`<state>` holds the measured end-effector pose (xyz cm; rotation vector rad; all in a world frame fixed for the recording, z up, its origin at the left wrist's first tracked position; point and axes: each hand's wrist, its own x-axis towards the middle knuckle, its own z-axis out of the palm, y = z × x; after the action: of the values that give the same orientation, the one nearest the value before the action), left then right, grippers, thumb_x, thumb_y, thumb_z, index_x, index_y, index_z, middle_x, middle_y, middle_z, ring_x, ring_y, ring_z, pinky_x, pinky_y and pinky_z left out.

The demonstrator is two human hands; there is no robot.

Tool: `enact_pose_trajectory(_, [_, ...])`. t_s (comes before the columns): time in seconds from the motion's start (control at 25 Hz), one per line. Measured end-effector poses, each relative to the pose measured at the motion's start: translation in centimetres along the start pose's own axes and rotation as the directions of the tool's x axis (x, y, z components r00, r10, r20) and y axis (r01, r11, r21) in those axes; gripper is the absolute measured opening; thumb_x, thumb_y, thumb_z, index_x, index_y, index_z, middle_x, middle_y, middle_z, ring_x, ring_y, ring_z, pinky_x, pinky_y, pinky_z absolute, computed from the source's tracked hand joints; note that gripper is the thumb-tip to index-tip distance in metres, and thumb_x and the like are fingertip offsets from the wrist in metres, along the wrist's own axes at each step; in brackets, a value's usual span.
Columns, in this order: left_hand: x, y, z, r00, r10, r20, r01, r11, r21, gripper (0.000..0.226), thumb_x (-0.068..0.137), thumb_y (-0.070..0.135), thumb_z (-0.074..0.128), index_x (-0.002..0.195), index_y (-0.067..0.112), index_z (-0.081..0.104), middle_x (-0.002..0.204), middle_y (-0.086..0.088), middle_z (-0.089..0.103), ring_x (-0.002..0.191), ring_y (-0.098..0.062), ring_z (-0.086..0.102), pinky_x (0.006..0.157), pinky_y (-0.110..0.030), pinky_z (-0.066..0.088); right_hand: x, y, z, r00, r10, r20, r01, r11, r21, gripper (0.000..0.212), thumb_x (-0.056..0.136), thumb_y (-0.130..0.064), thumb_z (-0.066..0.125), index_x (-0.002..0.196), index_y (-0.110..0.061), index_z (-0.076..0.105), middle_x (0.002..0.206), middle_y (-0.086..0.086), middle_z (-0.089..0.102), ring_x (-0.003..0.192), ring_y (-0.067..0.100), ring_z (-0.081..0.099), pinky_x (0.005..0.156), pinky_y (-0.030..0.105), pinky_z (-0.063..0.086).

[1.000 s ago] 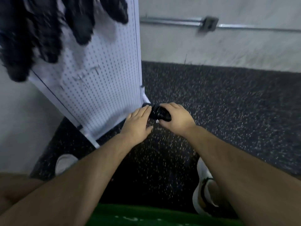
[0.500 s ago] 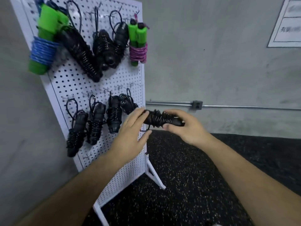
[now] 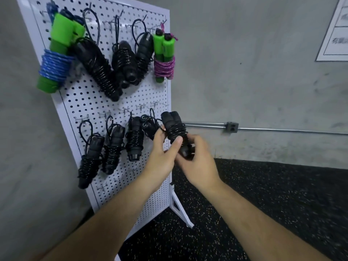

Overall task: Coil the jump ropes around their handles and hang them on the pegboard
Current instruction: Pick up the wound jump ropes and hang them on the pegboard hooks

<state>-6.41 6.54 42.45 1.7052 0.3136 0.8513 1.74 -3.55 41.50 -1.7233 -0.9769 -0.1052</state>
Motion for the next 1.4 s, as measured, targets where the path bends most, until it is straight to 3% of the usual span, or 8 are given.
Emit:
enact_pose_trajectory(0.16, [1.6, 0.4, -1.8, 1.0, 0.03, -0.004, -0.03, 0.999, 0.026, 0.065, 0.09, 0.012, 0.074, 0.118, 0.064, 0.046, 0.118, 0.03, 0.065, 0.112, 0.001, 0.064, 0.097, -0.032, 0.053, 0.3, 0.2, -0.5, 0.987, -0.131, 0.091, 0.138, 0.988, -0.066, 0.043, 0.09, -0.039, 0.067, 0.13, -0.028, 0.054, 0.121, -0.016, 0.052, 0.108, -0.006, 0.054, 0.088, 0.017, 0.049])
enact_pose_trajectory(0.28, [2.2, 0.7, -2.8, 0.999, 0.02, 0.041, -0.027, 0.987, 0.16, 0.058, 0.092, 0.021, 0.073, 0.127, 0.06, 0.049, 0.121, 0.04, 0.059, 0.116, 0.016, 0.054, 0.105, -0.028, 0.043, 2.6, 0.1, -1.2, 0.998, -0.047, -0.045, 0.052, 0.992, 0.119, 0.038, 0.097, -0.031, 0.061, 0.134, -0.035, 0.051, 0.126, -0.017, 0.051, 0.106, -0.004, 0.057, 0.083, 0.019, 0.051])
enact_pose_trajectory(0.36, [2.7, 0.6, -2.9, 0.999, 0.034, 0.017, -0.037, 0.974, 0.223, 0.059, 0.091, 0.025, 0.073, 0.14, 0.046, 0.049, 0.135, 0.025, 0.056, 0.126, 0.005, 0.051, 0.112, -0.034, 0.041, 4.2, 0.1, -1.1, 1.0, 0.007, -0.006, -0.005, 0.967, 0.255, 0.055, 0.097, -0.031, 0.063, 0.144, -0.044, 0.039, 0.138, -0.017, 0.047, 0.114, -0.002, 0.057, 0.082, 0.015, 0.051])
enact_pose_trajectory(0.48, [3.0, 1.1, -2.9, 0.995, 0.102, 0.012, -0.101, 0.949, 0.297, 0.052, 0.094, 0.02, 0.07, 0.137, 0.039, 0.051, 0.129, 0.023, 0.056, 0.117, 0.015, 0.051, 0.1, -0.009, 0.04, 5.6, 0.5, 0.0, 0.998, 0.024, 0.051, -0.04, 0.942, 0.334, 0.062, 0.093, -0.03, 0.07, 0.143, -0.051, 0.041, 0.146, -0.013, 0.045, 0.122, 0.004, 0.055, 0.087, 0.015, 0.051])
enact_pose_trajectory(0.68, [3.4, 0.3, -2.5, 0.965, 0.264, -0.006, -0.232, 0.86, 0.455, 0.062, 0.09, 0.014, 0.074, 0.142, 0.032, 0.046, 0.132, 0.019, 0.044, 0.118, 0.019, 0.045, 0.099, -0.006, 0.039, 7.7, 1.2, 1.5, 0.991, 0.13, -0.024, -0.102, 0.87, 0.483, 0.052, 0.088, -0.029, 0.075, 0.131, -0.051, 0.054, 0.141, -0.008, 0.05, 0.114, 0.018, 0.063, 0.099, 0.037, 0.055])
enact_pose_trajectory(0.96, [5.1, -2.1, -1.7, 0.939, 0.339, 0.059, -0.257, 0.577, 0.775, 0.069, 0.097, 0.007, 0.057, 0.158, 0.014, 0.027, 0.16, -0.002, 0.028, 0.147, -0.014, 0.022, 0.125, -0.037, 0.02, 10.7, 1.9, 3.0, 0.975, 0.221, 0.004, -0.183, 0.797, 0.575, 0.04, 0.093, -0.02, 0.07, 0.118, -0.049, 0.058, 0.126, -0.007, 0.064, 0.11, 0.013, 0.066, 0.098, 0.031, 0.054])
enact_pose_trajectory(1.28, [7.9, -4.4, -2.5, 0.917, 0.39, 0.087, -0.142, 0.115, 0.983, 0.075, 0.077, 0.016, 0.082, 0.145, 0.011, 0.049, 0.146, -0.006, 0.054, 0.13, -0.025, 0.038, 0.109, -0.041, 0.022, 13.1, 3.6, 5.6, 0.972, 0.231, 0.035, -0.217, 0.838, 0.5, 0.037, 0.099, -0.022, 0.062, 0.135, -0.028, 0.056, 0.125, 0.001, 0.067, 0.11, 0.01, 0.066, 0.091, 0.017, 0.053])
enact_pose_trajectory(1.4, [8.0, -5.2, -2.5, 0.915, 0.393, 0.092, -0.119, 0.044, 0.992, 0.077, 0.075, 0.018, 0.084, 0.144, 0.008, 0.051, 0.145, -0.009, 0.055, 0.129, -0.027, 0.039, 0.108, -0.041, 0.023, 13.4, 4.5, 6.6, 0.978, 0.207, 0.015, -0.193, 0.88, 0.435, 0.04, 0.099, -0.026, 0.061, 0.139, -0.026, 0.056, 0.131, 0.001, 0.063, 0.117, 0.01, 0.062, 0.098, 0.022, 0.052])
